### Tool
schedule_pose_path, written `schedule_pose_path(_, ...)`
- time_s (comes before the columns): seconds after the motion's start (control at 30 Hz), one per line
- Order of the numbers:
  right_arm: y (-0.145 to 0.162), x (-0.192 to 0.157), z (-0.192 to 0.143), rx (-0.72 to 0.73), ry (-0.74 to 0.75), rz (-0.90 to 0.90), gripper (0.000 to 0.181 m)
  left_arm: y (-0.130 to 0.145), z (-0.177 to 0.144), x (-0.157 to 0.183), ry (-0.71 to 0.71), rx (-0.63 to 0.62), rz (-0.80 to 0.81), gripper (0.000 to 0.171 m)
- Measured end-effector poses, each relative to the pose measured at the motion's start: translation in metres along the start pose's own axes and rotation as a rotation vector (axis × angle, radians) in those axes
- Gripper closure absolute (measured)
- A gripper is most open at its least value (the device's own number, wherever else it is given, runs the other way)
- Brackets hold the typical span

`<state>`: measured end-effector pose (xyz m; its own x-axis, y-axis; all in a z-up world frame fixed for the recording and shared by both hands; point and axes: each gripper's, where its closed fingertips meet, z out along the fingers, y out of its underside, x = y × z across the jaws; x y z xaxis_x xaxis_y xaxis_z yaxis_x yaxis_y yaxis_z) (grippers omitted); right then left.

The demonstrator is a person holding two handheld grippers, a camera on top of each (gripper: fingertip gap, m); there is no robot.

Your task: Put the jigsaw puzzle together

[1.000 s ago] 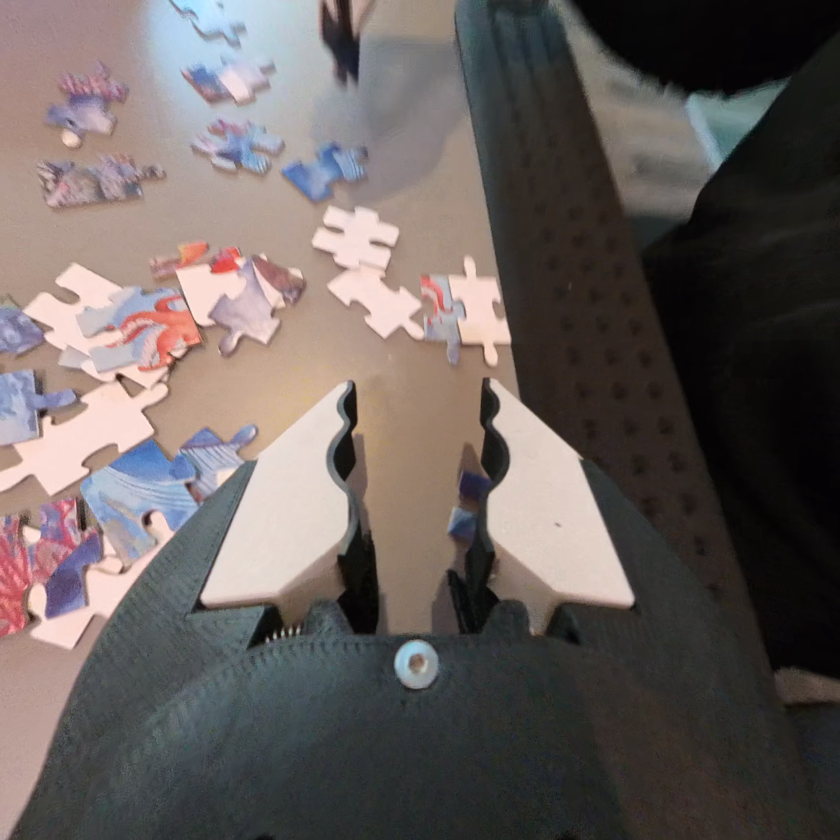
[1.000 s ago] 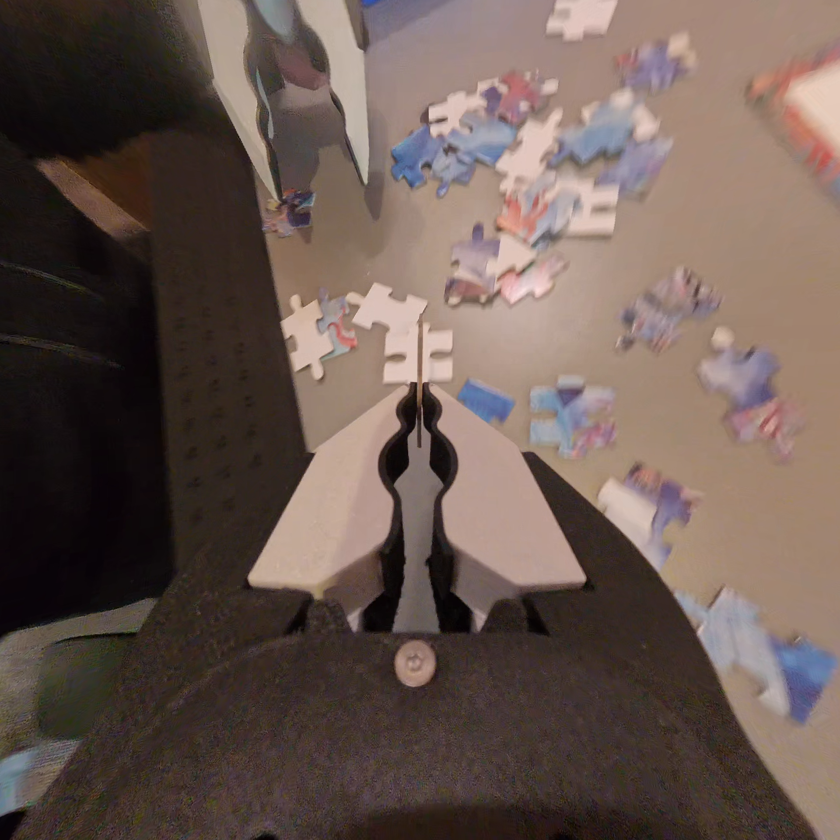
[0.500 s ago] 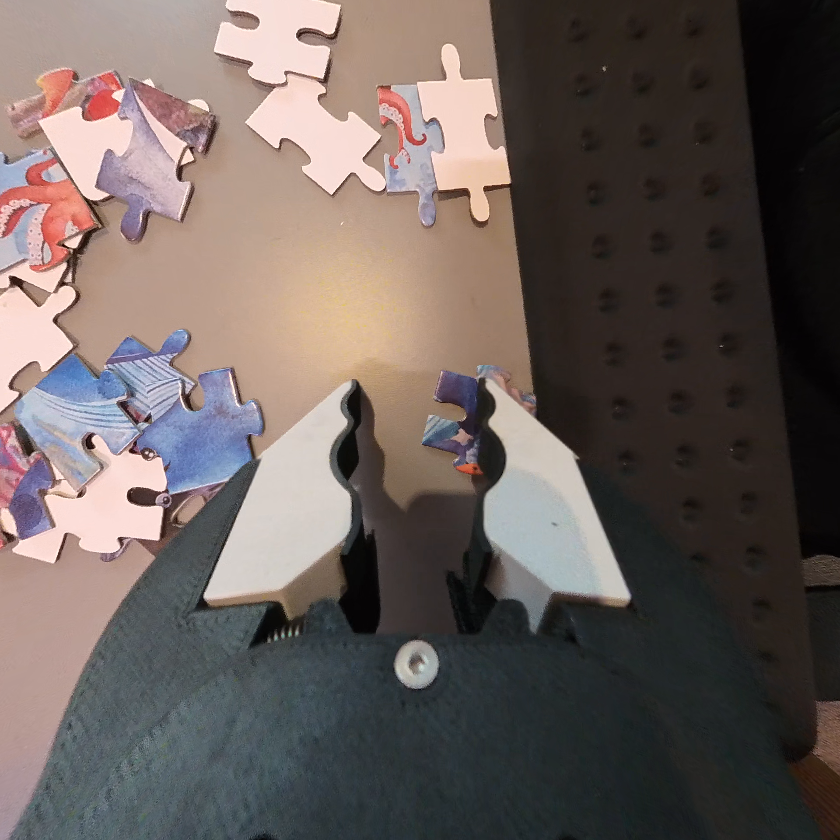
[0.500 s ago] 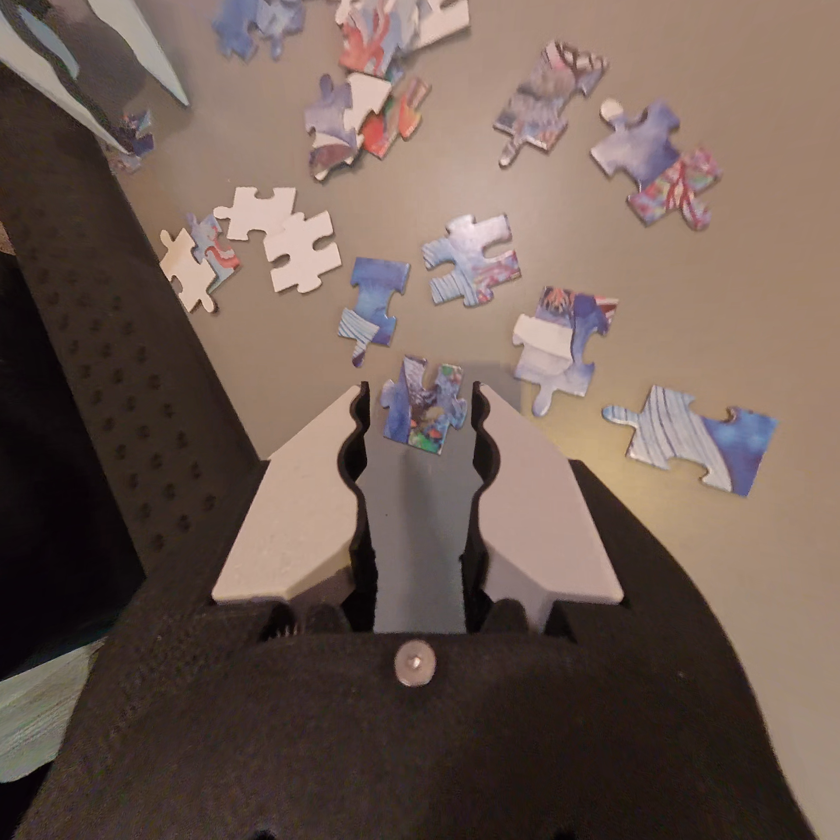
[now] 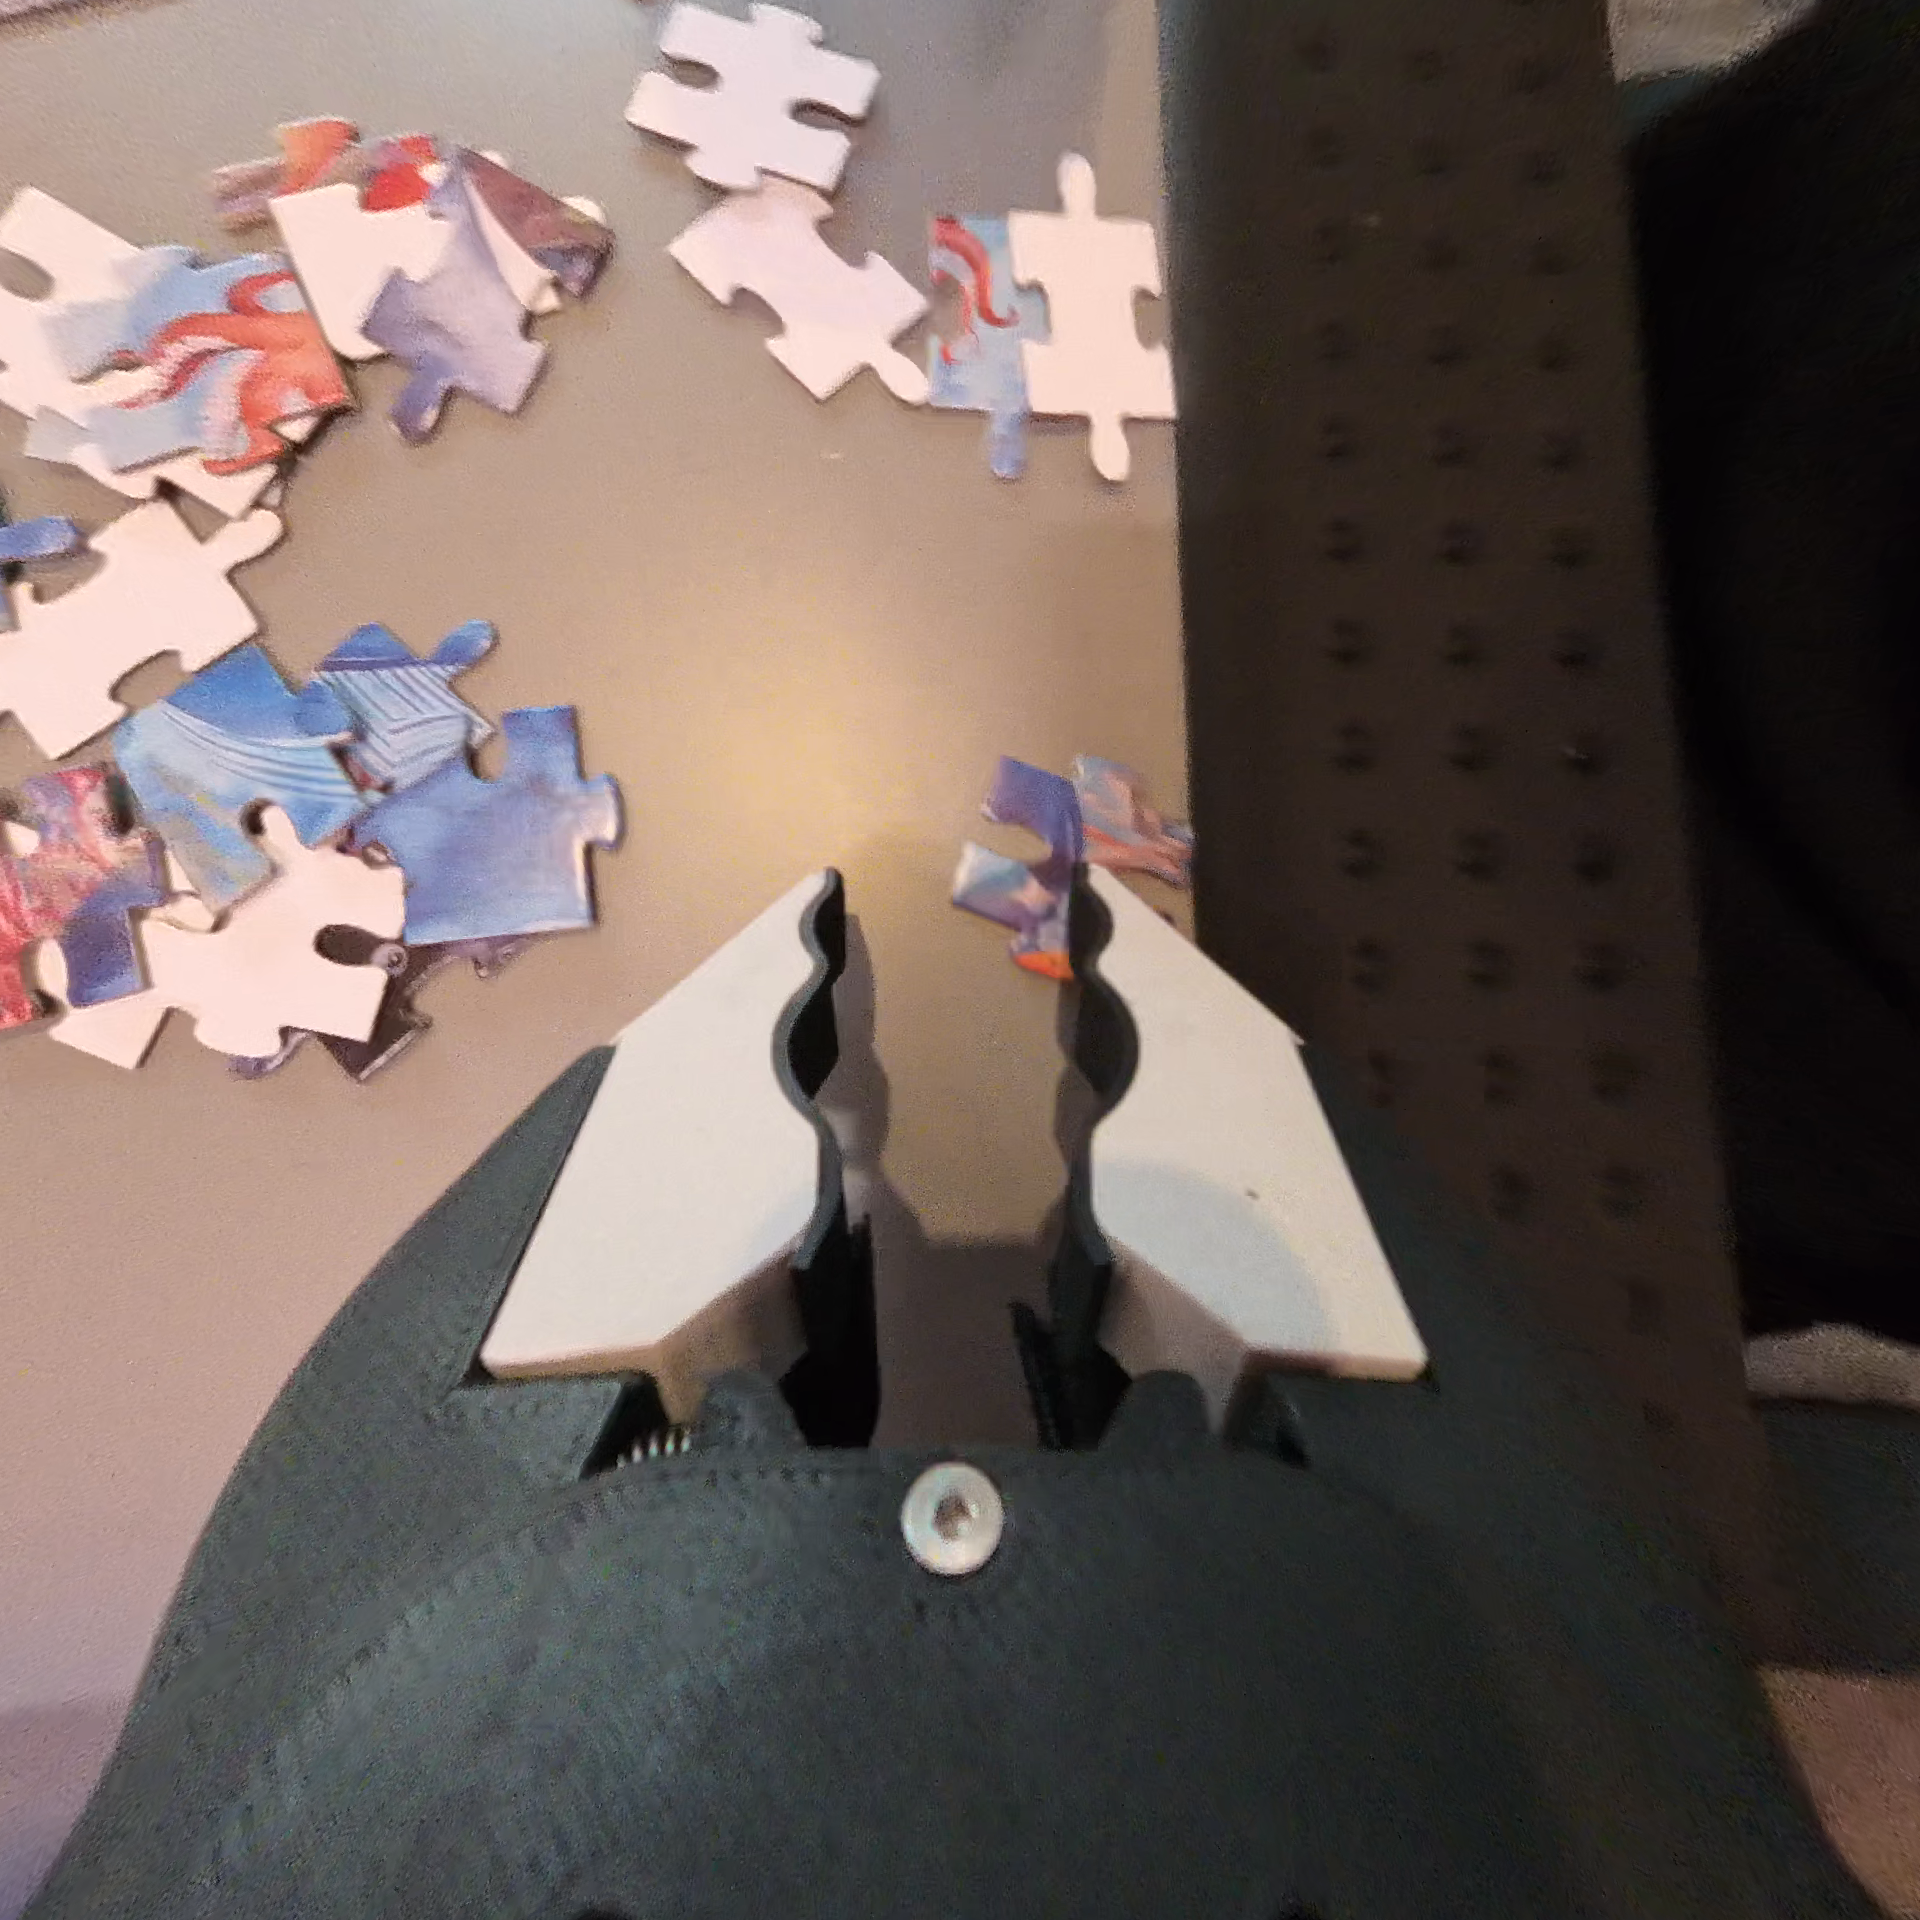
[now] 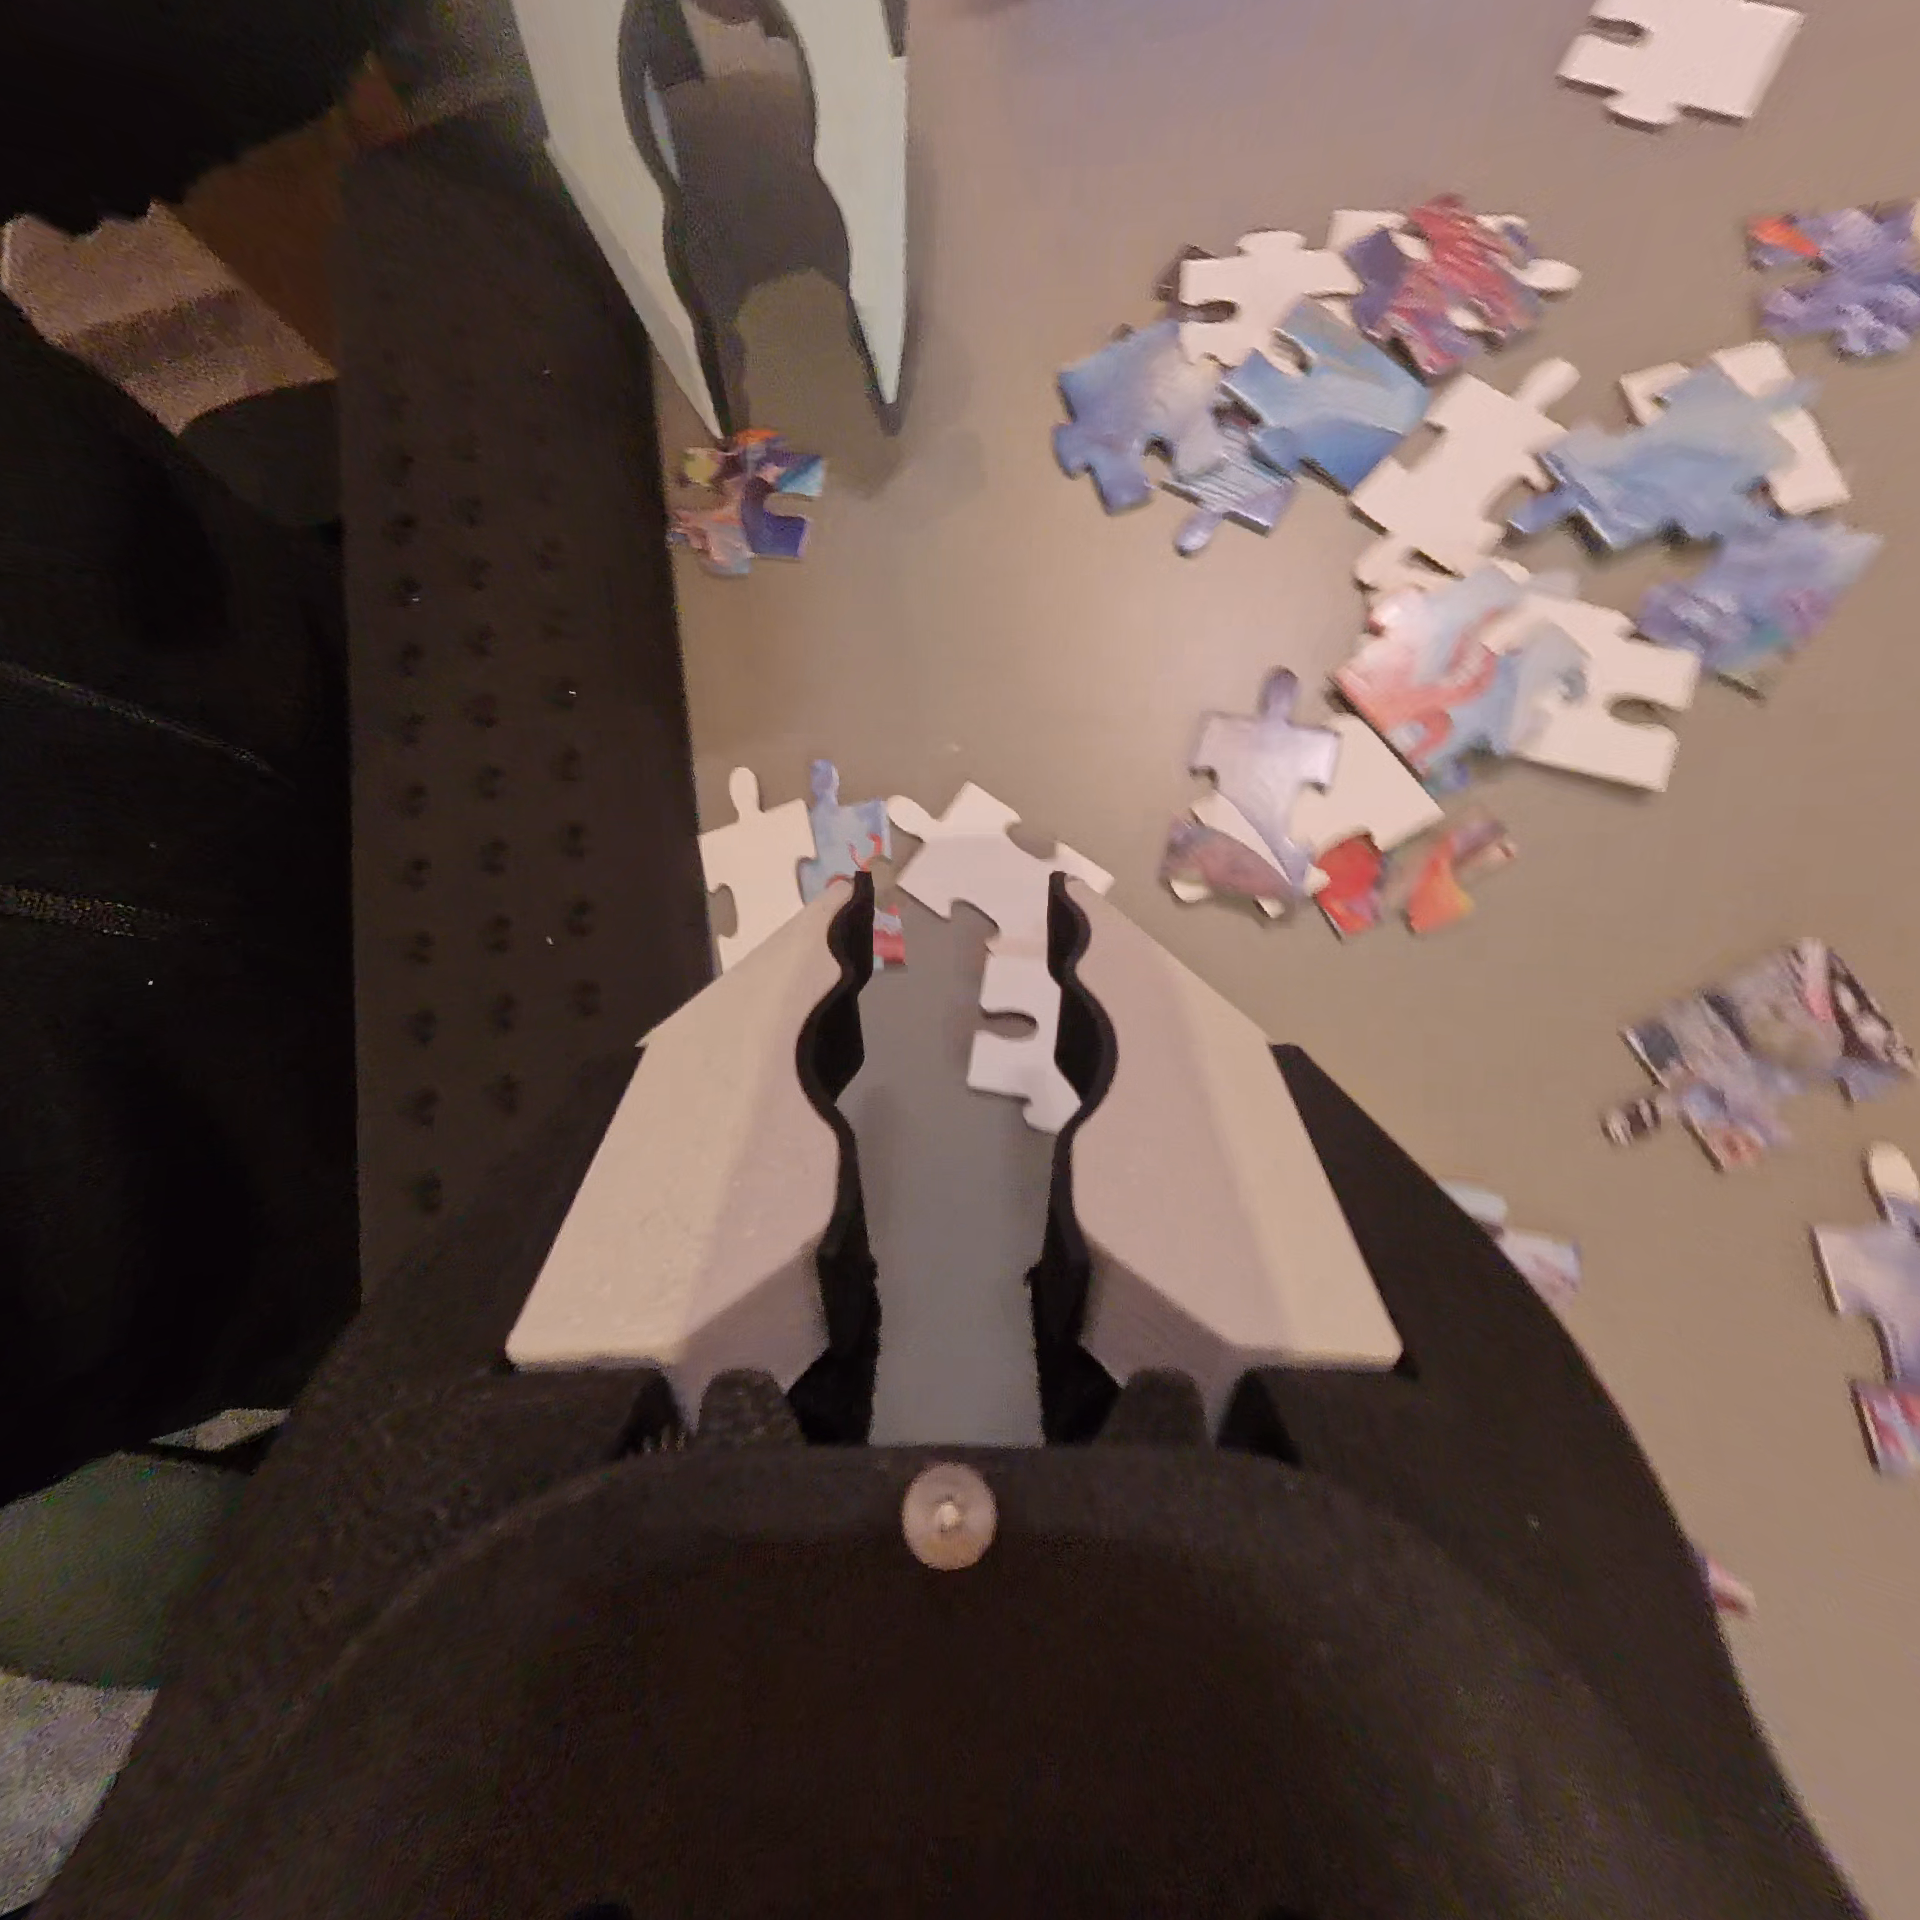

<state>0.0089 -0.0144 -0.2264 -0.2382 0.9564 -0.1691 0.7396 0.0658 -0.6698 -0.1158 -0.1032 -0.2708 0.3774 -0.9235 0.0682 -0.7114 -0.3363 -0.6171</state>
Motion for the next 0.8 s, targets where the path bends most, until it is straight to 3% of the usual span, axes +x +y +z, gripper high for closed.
schedule_pose_path(0.1, -0.007, -0.014, 0.02, -0.039, -0.052, -0.064, 0.148, 0.014, 0.0, 0.014, 0.032, -0.057, 0.063, 0.113)
schedule_pose_path(0.37, -0.016, -0.012, 0.045, -0.077, -0.075, -0.101, 0.151, 0.001, 0.019, 0.015, 0.022, 0.016, 0.109, 0.141)
schedule_pose_path(0.47, -0.026, -0.005, 0.049, -0.061, -0.062, -0.119, 0.153, -0.011, 0.028, 0.013, 0.014, 0.055, 0.1, 0.141)
schedule_pose_path(0.6, -0.034, 0.012, 0.058, -0.091, -0.01, -0.15, 0.15, -0.026, 0.038, -0.014, -0.125, 0.068, 0.044, 0.141)
schedule_pose_path(0.63, -0.037, 0.016, 0.059, -0.091, 0.0, -0.156, 0.15, -0.03, 0.04, -0.017, -0.14, 0.077, 0.034, 0.138)
schedule_pose_path(0.7, -0.043, 0.027, 0.062, -0.087, 0.038, -0.167, 0.149, -0.034, 0.036, -0.027, -0.173, 0.087, 0.024, 0.116)
schedule_pose_path(0.8, -0.05, 0.039, 0.066, -0.08, 0.065, -0.176, 0.15, -0.029, 0.014, -0.051, -0.236, 0.091, -0.019, 0.112)
